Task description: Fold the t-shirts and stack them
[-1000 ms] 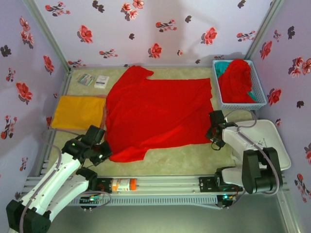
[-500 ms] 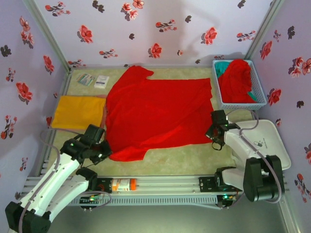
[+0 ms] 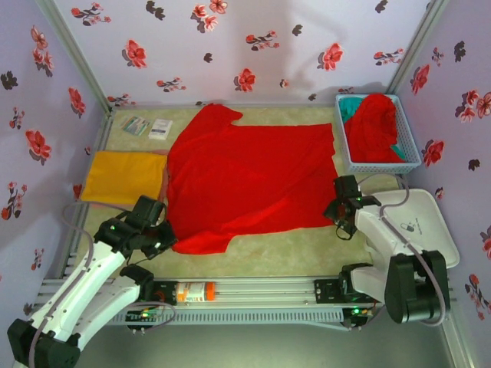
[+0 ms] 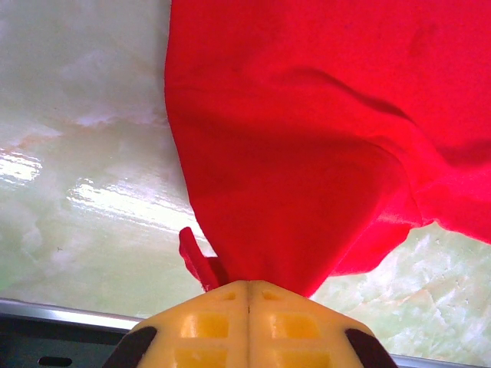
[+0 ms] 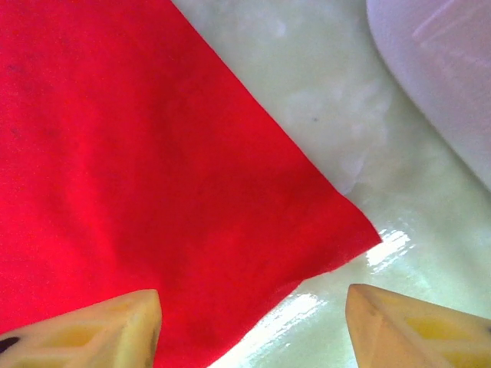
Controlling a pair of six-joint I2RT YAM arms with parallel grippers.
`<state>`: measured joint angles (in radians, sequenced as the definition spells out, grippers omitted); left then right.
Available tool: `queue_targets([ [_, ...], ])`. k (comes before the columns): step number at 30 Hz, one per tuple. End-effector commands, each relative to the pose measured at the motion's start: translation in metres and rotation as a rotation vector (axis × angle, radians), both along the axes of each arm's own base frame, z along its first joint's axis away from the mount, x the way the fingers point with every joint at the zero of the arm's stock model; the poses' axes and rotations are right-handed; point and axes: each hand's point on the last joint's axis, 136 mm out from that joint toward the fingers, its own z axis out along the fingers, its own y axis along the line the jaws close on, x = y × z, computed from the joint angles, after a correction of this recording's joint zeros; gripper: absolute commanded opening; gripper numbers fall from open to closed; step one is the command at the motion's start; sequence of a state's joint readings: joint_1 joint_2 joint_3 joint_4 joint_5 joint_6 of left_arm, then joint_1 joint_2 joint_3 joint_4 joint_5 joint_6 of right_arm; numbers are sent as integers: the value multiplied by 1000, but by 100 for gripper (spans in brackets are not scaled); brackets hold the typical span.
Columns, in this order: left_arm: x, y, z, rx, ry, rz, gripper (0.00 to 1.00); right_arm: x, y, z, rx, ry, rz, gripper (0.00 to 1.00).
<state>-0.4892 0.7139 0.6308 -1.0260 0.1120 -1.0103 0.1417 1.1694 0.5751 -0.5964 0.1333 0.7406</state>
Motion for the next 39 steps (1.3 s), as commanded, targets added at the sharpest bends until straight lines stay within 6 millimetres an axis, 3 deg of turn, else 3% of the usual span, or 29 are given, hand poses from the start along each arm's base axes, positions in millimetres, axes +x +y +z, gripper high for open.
queue_targets([
  [1,-1,4,2,22,-15,-16,0,4,2,-8,17,11,-12,65],
  [6,0,3,3,19,-18,-16,0,7,3,-20,18,39,-16,52],
  [11,-1,3,3,21,-16,-15,0,5,3,-24,18,54,-19,17],
  [16,-2,4,3,19,-19,-17,0,2,1,-15,9,31,-16,0],
  [23,0,-2,9,-25,-51,-33,0,-1,6,0,38,-18,16,0],
  [30,11,-12,26,-70,-119,-72,0,11,8,28,42,-127,53,0],
  [36,44,-11,60,-19,-189,-127,0,38,11,75,35,-262,94,0],
  [39,76,-9,91,-11,-267,-154,0,59,15,108,42,-363,115,0],
])
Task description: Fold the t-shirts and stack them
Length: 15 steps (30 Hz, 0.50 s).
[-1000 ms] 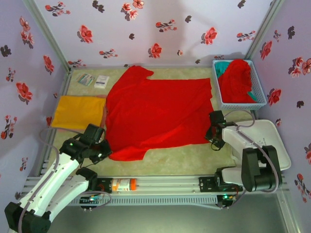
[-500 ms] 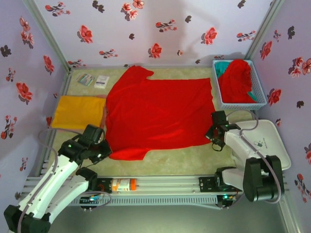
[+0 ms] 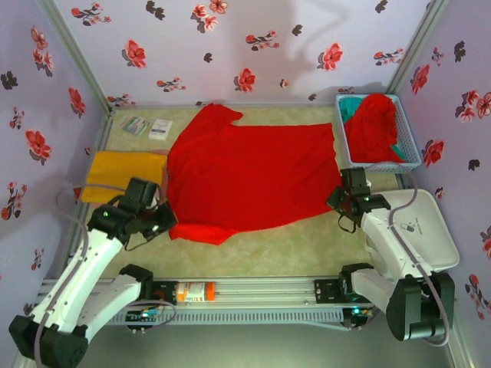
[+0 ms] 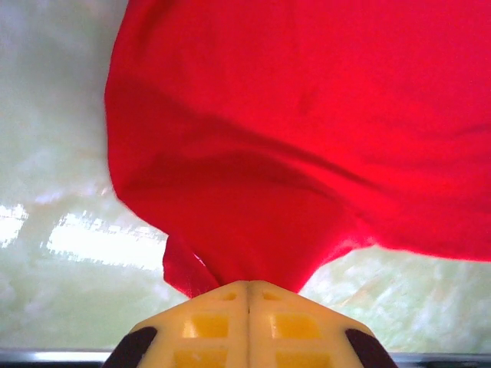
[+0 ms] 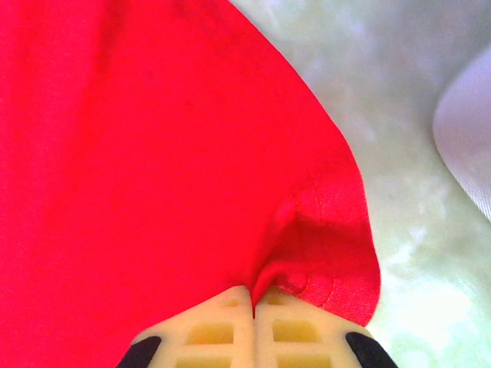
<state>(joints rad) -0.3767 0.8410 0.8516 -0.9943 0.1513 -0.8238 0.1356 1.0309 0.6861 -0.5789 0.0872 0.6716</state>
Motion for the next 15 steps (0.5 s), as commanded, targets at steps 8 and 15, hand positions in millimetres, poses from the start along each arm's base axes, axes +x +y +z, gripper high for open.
queue_targets([
  [8,126,14,180,75,-440,-85,0,77,13,157,-12,-354,82,0],
  [15,118,8,324,58,-811,-152,0,73,34,283,53,-706,206,0],
])
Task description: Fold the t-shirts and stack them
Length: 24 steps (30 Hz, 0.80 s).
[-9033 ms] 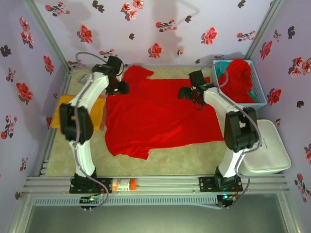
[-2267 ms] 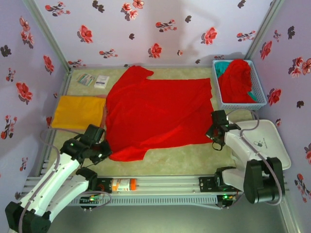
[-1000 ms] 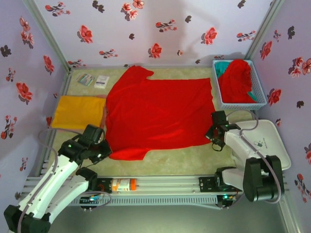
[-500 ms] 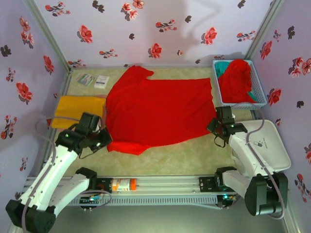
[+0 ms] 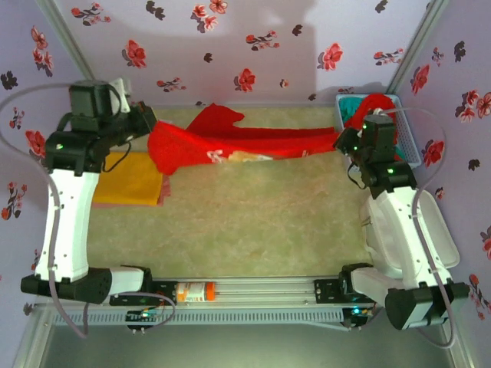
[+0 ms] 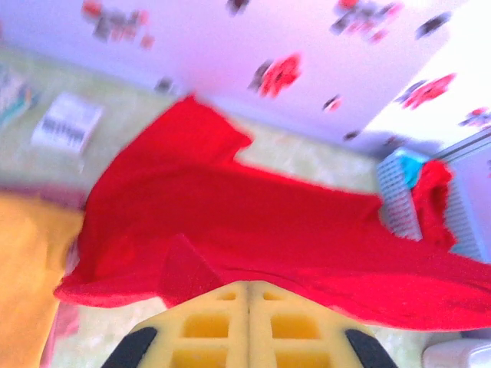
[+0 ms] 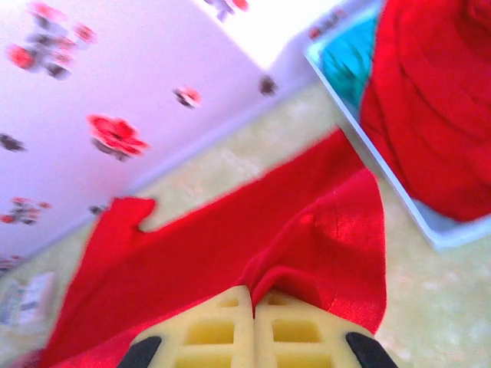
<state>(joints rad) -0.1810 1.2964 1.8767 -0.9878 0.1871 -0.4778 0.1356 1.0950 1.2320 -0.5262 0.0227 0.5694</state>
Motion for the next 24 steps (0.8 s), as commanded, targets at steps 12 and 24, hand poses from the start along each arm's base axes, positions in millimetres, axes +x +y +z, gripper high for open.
queue_targets([
  [12,-162,-6,165,79,-703,-261,0,-119,20,186,-80,-659,233,0],
  [24,-218,16,221,117,-889,-171,0,-184,-1,229,-85,-808,157,0],
])
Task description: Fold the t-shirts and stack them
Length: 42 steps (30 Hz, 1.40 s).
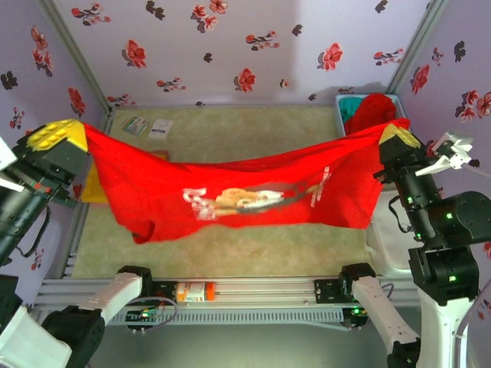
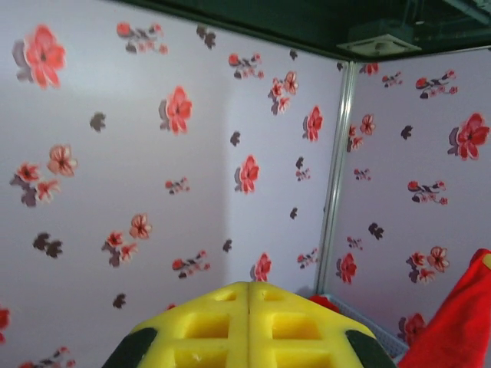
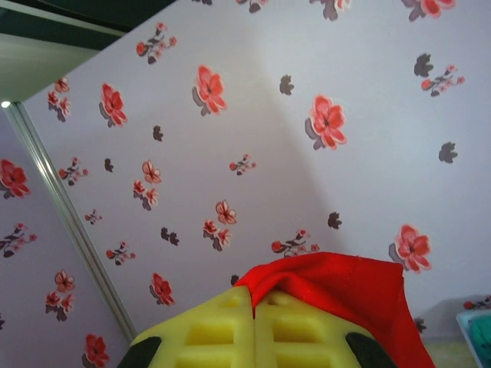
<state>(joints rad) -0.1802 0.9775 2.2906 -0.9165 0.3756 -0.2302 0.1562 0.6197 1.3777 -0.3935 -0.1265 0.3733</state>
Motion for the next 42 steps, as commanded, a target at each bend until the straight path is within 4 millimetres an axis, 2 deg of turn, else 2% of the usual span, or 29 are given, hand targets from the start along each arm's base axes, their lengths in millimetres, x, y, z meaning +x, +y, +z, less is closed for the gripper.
queue_targets([
  [1,27,7,0,24,11,82,0,-3,-8,10,11,-15,-42,0],
  [5,69,14,-14,13,71,165,0,24,-13,-11,33,66,-91,0],
  [8,108,15,-36,24,134,208,0,58,-13,-42,35,181,-121,0],
  [11,151,13,-68,49,204,243,0,93,-9,-80,32,295,-130,0],
  [13,181,12,-95,60,263,271,0,114,-10,-107,40,363,-159,0],
  [18,258,3,-175,101,440,288,0,174,-6,-189,11,545,-199,0],
  [20,290,1,-212,119,500,293,0,199,-7,-223,-20,600,-227,0],
  [25,362,-4,-303,136,690,280,0,265,-6,-292,-55,735,-246,0],
  [28,401,-11,-348,125,793,250,0,303,-5,-326,-41,821,-222,0],
  [31,435,-14,-380,128,859,249,0,331,-10,-348,-21,864,-217,0],
  [34,461,-18,-395,129,904,234,0,347,-17,-360,-20,910,-223,0],
  [37,475,-25,-397,111,924,203,0,351,-19,-369,-38,935,-223,0],
  [39,475,-27,-399,101,955,197,0,348,-22,-373,-57,950,-229,0],
  [42,463,-26,-406,79,1014,197,0,338,-32,-379,-63,987,-265,0],
])
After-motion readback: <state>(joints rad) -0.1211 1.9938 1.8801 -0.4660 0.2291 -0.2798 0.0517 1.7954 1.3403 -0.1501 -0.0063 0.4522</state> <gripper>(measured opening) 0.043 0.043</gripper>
